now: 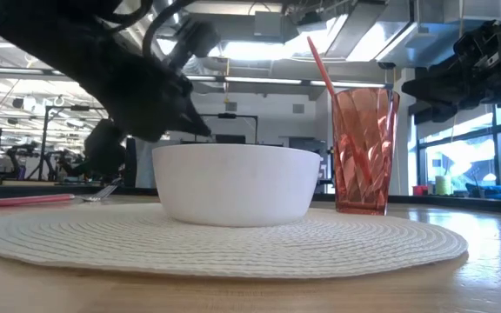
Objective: Pick & Place Utensil
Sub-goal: Put the orange spoon into the white bowl on the mat
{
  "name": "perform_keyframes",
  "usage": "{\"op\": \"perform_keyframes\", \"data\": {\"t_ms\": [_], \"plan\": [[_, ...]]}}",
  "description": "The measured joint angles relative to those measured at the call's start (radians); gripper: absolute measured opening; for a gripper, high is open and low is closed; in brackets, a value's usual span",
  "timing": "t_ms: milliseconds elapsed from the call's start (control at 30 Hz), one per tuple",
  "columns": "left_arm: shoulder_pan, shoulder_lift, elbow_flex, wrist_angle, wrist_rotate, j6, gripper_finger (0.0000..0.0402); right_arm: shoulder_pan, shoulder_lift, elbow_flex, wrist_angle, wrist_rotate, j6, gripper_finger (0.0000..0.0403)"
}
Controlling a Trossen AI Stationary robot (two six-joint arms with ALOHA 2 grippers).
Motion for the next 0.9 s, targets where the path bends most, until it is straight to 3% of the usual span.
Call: {"op": "perform_keyframes", "data": {"t_ms": [133,400,900], "plan": [[-0.017,0.036,0.000,0.103,-0.035,0.111,0.0001,0.000,0.000,0.000,0.000,0.000,-0.002,0.0026],[-0.030,0.036,0.000,0.096,-0.003,0.142,0.0001,0.000,0.000,0.000,0.000,0.000,0.003,0.0026],[-0.037,0.036,0.000,0.088,0.064,0.071,0.0002,0.000,0.000,0.000,0.000,0.000,0.003,0.0026]]}}
